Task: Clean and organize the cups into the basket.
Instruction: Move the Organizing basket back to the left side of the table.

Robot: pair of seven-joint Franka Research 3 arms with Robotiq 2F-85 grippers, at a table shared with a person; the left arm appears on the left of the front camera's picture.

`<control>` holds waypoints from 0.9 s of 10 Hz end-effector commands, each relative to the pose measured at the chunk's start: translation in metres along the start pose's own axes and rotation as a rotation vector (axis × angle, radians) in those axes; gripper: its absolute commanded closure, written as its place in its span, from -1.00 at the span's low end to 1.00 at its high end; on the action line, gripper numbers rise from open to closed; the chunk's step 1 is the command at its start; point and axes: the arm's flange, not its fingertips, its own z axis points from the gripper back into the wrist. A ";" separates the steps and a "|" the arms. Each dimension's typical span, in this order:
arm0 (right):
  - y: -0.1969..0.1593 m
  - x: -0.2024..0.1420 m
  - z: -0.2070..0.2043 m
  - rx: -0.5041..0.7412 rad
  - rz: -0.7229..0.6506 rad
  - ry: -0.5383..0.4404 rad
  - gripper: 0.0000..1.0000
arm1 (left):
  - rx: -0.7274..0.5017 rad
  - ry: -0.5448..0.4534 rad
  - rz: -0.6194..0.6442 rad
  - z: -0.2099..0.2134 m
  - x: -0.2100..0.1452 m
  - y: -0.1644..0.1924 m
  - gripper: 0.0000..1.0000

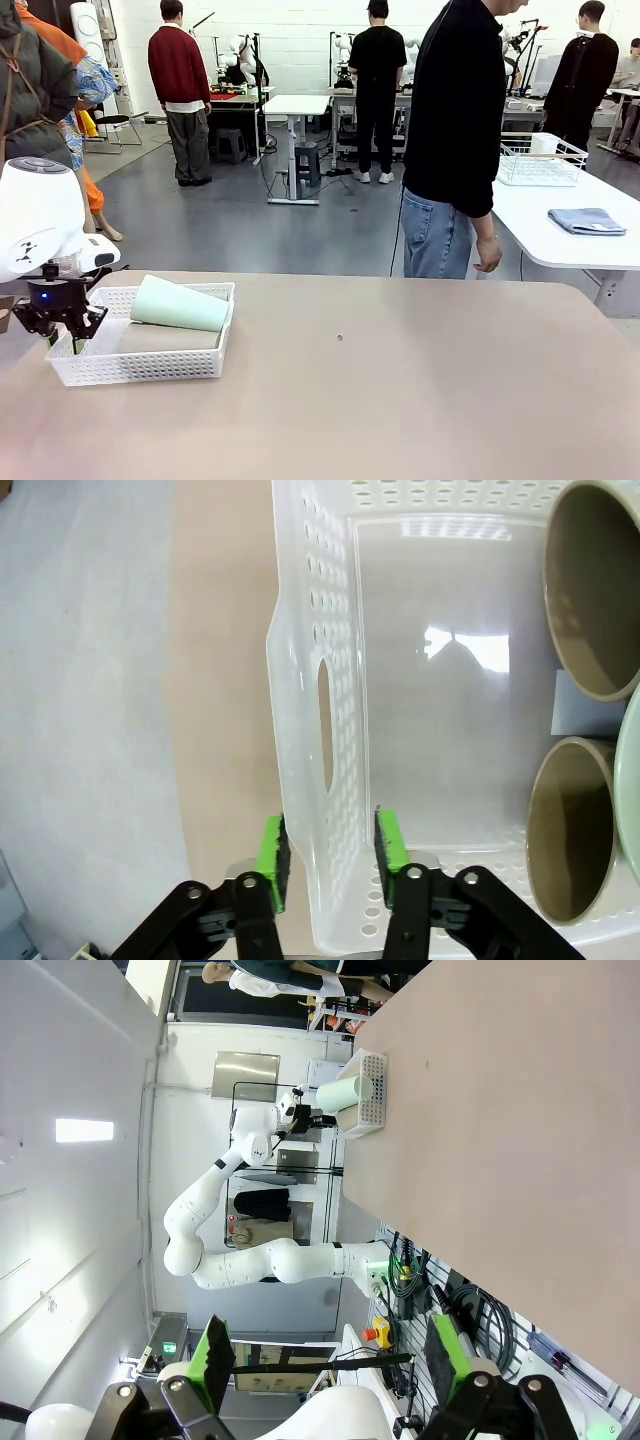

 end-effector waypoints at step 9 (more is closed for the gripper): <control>0.002 -0.001 0.000 0.007 -0.015 0.003 -1.00 | 0.046 -0.023 0.007 0.010 0.003 0.003 -1.00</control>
